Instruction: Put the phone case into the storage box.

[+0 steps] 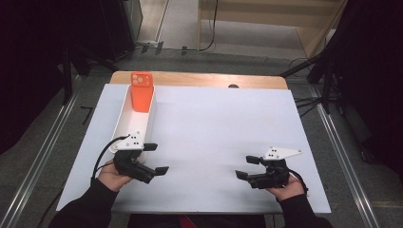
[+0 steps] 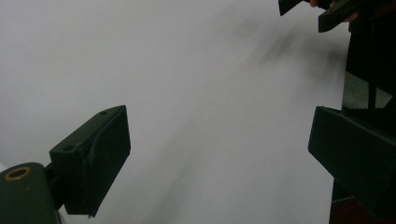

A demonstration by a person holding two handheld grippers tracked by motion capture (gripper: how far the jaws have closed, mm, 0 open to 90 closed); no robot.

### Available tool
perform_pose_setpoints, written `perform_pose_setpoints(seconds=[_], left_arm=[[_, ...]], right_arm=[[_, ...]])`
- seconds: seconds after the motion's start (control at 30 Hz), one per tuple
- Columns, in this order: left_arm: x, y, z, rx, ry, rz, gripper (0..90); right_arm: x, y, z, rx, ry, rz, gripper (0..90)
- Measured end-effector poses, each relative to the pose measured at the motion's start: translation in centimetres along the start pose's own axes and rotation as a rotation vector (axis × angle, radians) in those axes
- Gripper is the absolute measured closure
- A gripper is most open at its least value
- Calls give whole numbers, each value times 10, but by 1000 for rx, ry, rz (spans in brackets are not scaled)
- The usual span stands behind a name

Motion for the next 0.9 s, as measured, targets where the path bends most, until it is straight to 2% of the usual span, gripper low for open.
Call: perform_pose_setpoints(seconds=[0.43,0.6,0.67,0.9], left_arm=[[2,8,-14,-24,-26,4,60],[0,11,-19,-27,-45,-10,61],[0,12,-21,-43,-55,-5,61],[-1,17,-24,-55,-62,-21,61]], right_arm=[[-3,-3,0,10,-9,6,232],[-4,-4,0,13,-9,8,232],[-4,-4,0,14,-9,8,232],[-3,-4,0,16,-9,8,232]])
Point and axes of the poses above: each handheld gripper's, and its own axes: x roughly backward along the jaws, z roughly out of its top, y roughly to its right, the point moved 8 cm from there along -x, roughly forward along the jaws, and after that the axes turned 4 degrees about -y, right-handed, at the moved point
